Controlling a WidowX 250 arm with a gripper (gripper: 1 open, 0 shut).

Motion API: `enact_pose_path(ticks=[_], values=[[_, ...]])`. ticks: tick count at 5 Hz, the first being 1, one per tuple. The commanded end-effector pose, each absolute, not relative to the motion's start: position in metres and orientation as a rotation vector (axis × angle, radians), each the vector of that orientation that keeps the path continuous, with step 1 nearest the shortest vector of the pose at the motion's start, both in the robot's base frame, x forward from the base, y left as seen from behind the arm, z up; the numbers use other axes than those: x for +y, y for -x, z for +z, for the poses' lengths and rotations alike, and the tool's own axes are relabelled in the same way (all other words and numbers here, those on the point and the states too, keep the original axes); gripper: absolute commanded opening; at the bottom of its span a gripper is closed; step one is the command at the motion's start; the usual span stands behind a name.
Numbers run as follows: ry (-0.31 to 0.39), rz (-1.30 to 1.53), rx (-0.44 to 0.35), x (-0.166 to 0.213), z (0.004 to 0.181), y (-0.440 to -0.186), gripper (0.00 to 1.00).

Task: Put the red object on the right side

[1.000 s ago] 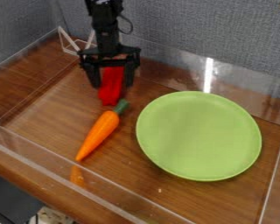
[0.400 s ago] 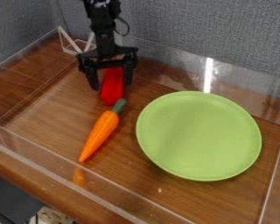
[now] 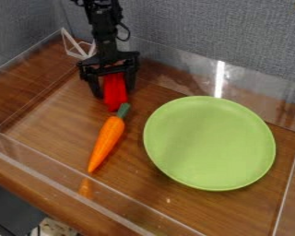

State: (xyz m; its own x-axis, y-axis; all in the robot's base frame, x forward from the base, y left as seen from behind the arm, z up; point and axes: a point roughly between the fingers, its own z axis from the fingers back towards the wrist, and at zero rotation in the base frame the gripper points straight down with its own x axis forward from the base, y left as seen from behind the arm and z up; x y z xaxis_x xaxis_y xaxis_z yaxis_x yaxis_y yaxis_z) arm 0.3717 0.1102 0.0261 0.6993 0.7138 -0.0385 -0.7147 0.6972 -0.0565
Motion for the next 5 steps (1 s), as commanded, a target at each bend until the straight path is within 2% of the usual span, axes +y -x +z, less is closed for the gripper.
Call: enact_pose_path(ticks=[1, 2, 4, 5], values=[[0.074, 0.844, -0.043, 0.117, 0.038, -0.377, 1.00], [0.076, 0.716, -0.040, 0.116, 0.045, -0.376, 0.00], [0.140, 0.695, -0.108, 0.116, 0.121, -0.377, 0.00], [0.192, 0.657, -0.148, 0.102, 0.165, -0.369, 0.00]])
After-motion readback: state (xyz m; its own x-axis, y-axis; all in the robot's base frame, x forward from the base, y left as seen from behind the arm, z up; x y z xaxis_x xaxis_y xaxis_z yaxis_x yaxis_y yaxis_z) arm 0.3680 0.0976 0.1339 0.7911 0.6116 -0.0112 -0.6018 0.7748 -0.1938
